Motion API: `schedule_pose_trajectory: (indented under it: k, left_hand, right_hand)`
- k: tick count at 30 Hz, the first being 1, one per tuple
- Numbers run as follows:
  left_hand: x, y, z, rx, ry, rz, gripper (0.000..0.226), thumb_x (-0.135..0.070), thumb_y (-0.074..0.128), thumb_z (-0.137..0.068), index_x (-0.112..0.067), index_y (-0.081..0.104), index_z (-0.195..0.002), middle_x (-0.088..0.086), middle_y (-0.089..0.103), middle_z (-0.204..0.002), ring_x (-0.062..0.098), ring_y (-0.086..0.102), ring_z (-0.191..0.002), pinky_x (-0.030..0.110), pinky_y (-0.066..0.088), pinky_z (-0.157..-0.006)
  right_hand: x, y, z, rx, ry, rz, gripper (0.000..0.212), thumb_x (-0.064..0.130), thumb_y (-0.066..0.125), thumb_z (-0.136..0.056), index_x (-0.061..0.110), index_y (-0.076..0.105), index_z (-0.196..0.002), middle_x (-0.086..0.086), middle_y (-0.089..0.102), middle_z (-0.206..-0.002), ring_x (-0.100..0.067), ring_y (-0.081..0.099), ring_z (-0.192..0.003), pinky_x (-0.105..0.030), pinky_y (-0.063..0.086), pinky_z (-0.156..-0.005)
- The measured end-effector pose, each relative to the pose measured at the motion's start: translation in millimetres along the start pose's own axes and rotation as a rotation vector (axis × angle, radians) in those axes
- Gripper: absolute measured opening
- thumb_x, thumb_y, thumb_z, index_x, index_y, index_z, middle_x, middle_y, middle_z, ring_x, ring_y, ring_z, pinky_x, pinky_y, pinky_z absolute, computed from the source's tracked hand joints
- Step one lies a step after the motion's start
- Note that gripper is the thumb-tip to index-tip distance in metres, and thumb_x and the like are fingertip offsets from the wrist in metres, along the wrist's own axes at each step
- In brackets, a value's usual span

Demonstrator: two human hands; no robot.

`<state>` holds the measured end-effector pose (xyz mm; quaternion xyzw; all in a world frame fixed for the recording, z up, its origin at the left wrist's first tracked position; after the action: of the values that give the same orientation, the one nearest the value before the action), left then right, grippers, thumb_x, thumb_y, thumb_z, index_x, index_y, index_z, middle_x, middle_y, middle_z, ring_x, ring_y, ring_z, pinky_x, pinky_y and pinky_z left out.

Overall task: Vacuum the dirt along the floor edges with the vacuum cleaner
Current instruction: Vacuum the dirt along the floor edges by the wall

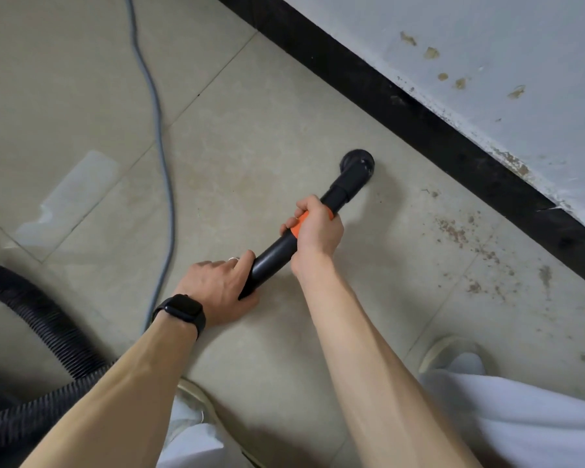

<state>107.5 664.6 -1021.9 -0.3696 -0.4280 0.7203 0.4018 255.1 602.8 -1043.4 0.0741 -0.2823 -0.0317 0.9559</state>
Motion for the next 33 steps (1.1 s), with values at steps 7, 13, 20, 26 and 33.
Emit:
schedule_pose_trajectory:
  k: [7, 13, 20, 26, 33]
  left_hand:
    - [6, 2, -11, 0.054, 0.097, -0.06, 0.038, -0.051, 0.052, -0.083, -0.022, 0.039, -0.105, -0.003, 0.063, -0.089, 0.028, 0.063, -0.076, 0.031, 0.033, -0.059]
    - [-15, -1, 18, 0.036, 0.153, -0.074, 0.038, -0.05, 0.05, -0.08, -0.025, 0.026, -0.097, -0.004, 0.062, -0.083, 0.031, 0.062, -0.067, 0.031, 0.03, -0.054]
    - [-8, 19, 41, 0.087, 0.218, -0.131, 0.039, -0.051, 0.049, -0.082, -0.025, 0.028, -0.103, -0.004, 0.061, -0.087, 0.029, 0.061, -0.069, 0.032, 0.03, -0.055]
    - [-30, 30, 28, 0.108, 0.305, -0.162, 0.04, -0.051, 0.047, -0.082, -0.024, 0.033, -0.109, -0.005, 0.063, -0.089, 0.028, 0.062, -0.07, 0.031, 0.03, -0.056]
    - [-26, 21, 24, 0.09, 0.176, -0.132, 0.038, -0.053, 0.048, -0.084, -0.025, 0.035, -0.106, -0.005, 0.064, -0.089, 0.028, 0.065, -0.073, 0.031, 0.031, -0.057]
  right_hand:
    - [13, -22, 8, 0.023, 0.016, -0.045, 0.011, 0.003, 0.068, -0.085, 0.007, 0.058, -0.086, -0.004, 0.056, -0.063, -0.026, 0.063, -0.051, -0.037, 0.057, -0.054]
    - [7, -49, 38, -0.109, -0.03, -0.077, 0.014, 0.005, 0.061, -0.084, 0.007, 0.055, -0.096, -0.005, 0.052, -0.072, -0.023, 0.054, -0.044, -0.034, 0.054, -0.052]
    - [-32, -80, 55, -0.259, 0.007, -0.119, 0.007, 0.007, 0.057, -0.083, 0.007, 0.054, -0.09, -0.007, 0.052, -0.073, -0.024, 0.055, -0.045, -0.036, 0.055, -0.054]
    - [-22, -106, 50, -0.323, -0.015, -0.166, 0.007, 0.007, 0.057, -0.082, 0.008, 0.053, -0.089, -0.005, 0.051, -0.069, -0.022, 0.052, -0.042, -0.034, 0.053, -0.052]
    - [-10, -78, 36, -0.198, 0.009, -0.146, 0.013, 0.005, 0.058, -0.078, 0.009, 0.052, -0.089, 0.0, 0.049, -0.056, -0.022, 0.045, -0.041, -0.033, 0.049, -0.051]
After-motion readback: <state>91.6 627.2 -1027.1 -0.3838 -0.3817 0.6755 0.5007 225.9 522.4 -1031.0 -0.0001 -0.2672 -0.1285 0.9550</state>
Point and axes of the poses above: each hand's wrist, its own z-axis away from the middle knuckle, its own y-axis out of the palm, x = y × z, the point moved 4 cm from there along -z, towards the middle knuckle
